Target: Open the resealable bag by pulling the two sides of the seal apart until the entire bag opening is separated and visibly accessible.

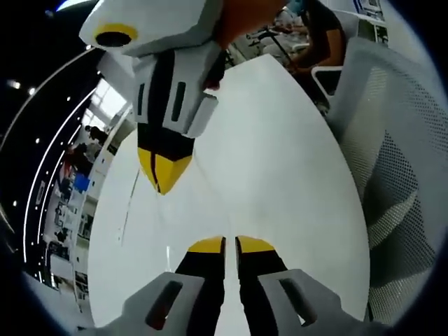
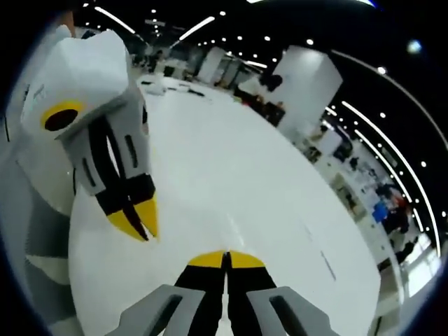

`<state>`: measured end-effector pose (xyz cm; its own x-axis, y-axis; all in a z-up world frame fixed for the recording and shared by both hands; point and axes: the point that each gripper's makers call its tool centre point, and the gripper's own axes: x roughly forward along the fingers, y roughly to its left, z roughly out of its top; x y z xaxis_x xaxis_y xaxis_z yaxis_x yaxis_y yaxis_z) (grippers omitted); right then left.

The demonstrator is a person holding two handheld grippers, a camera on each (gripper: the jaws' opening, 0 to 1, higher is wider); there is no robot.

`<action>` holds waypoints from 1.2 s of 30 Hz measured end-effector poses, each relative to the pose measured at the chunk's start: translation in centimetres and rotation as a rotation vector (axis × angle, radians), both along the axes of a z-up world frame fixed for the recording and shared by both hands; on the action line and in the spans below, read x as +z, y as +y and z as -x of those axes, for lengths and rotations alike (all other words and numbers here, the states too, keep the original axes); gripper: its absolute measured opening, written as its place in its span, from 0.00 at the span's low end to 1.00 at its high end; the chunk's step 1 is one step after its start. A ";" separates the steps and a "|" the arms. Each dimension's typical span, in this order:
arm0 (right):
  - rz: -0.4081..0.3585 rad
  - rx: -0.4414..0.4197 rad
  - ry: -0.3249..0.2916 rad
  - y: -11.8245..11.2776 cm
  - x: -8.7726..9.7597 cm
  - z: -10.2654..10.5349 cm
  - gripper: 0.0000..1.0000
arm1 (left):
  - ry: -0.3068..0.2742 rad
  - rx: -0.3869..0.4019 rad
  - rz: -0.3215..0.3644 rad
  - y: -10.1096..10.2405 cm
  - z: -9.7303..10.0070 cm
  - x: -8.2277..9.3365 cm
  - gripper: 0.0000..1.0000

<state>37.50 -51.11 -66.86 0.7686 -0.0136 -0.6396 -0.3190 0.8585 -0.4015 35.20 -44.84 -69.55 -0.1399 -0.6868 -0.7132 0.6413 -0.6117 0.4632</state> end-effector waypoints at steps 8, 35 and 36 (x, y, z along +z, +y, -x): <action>-0.005 -0.037 0.032 -0.9 -1.1 -0.1 0.00 | 0.030 0.042 0.011 1.8 -0.8 0.3 0.03; 0.054 -0.049 0.133 -2.3 -5.5 -0.1 0.00 | 0.103 0.206 -0.022 8.4 -3.7 -1.6 0.03; 0.038 -0.049 0.144 -2.1 -5.8 0.0 0.00 | 0.105 0.207 -0.022 8.5 -3.6 -1.7 0.03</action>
<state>37.47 -53.26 -72.62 0.6671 -0.0750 -0.7412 -0.3333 0.8598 -0.3870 38.85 -36.39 -71.24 -0.0724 -0.6932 -0.7171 0.7981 -0.4715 0.3752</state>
